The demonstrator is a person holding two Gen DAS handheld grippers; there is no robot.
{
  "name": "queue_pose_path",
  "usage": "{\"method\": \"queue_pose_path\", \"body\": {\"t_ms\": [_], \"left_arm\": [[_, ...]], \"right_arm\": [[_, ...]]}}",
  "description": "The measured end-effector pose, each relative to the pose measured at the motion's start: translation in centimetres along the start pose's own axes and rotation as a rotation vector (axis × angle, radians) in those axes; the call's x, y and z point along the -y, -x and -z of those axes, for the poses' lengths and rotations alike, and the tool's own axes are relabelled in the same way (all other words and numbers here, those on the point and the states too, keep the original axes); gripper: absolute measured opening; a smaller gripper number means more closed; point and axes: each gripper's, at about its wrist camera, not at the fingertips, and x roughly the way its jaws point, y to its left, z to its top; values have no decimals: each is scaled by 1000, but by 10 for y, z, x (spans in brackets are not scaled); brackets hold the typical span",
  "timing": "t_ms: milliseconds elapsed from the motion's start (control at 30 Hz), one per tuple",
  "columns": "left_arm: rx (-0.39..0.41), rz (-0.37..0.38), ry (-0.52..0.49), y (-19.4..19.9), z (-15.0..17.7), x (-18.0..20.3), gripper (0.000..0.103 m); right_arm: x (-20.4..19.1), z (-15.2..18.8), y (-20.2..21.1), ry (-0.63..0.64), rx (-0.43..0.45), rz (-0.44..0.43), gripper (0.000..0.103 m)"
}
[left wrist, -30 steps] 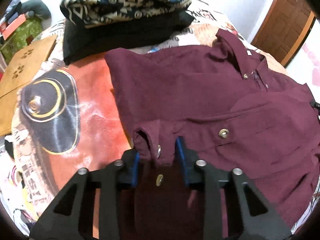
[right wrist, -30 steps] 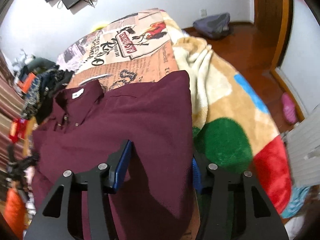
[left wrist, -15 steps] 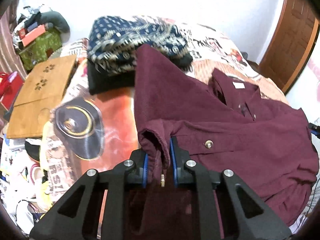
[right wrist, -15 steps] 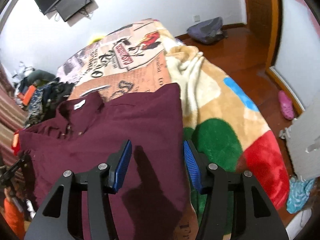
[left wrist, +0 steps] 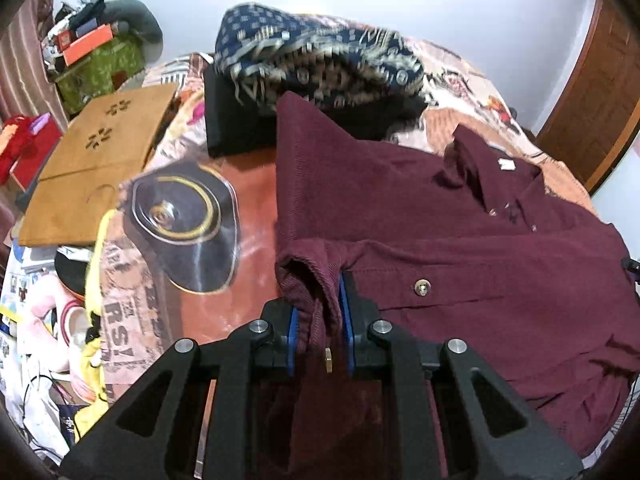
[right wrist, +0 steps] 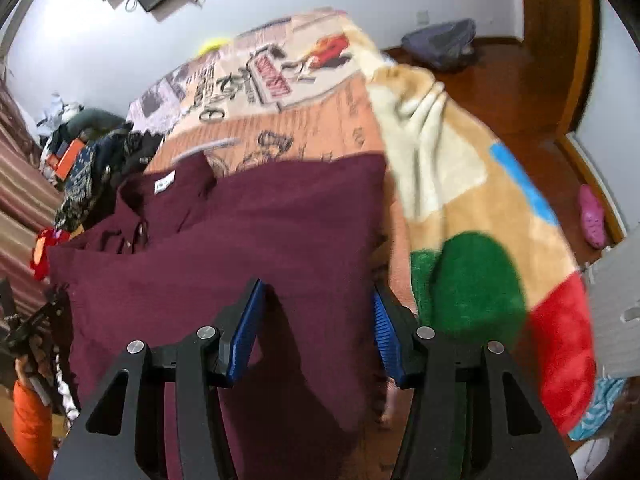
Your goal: Fold large clothes
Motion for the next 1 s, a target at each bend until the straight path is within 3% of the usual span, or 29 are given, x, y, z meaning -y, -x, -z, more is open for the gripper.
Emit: {"method": "queue_pose_path", "body": {"t_ms": [100, 200, 333, 533, 667, 800, 867, 1000], "left_arm": [[-35, -14, -11, -16, 3, 3, 18], [-39, -60, -63, -20, 3, 15, 17], [10, -63, -80, 2, -8, 23, 16], [105, -1, -57, 47, -38, 29, 16], [68, -29, -44, 26, -49, 28, 17], [-24, -46, 3, -15, -45, 15, 20], [-74, -59, 31, -39, -40, 7, 27], [-90, -88, 20, -55, -31, 4, 37]], "right_arm": [[5, -8, -7, -50, -11, -37, 46], [-7, -15, 3, -5, 33, 19, 9], [-36, -40, 34, 85, 113, -25, 8], [-85, -88, 56, 235, 230, 32, 8], [-76, -110, 22, 214, 180, 73, 8], [-52, -105, -13, 185, 97, 120, 9], [-40, -99, -26, 174, 68, 151, 10], [-19, -90, -29, 137, 28, 171, 15]]}}
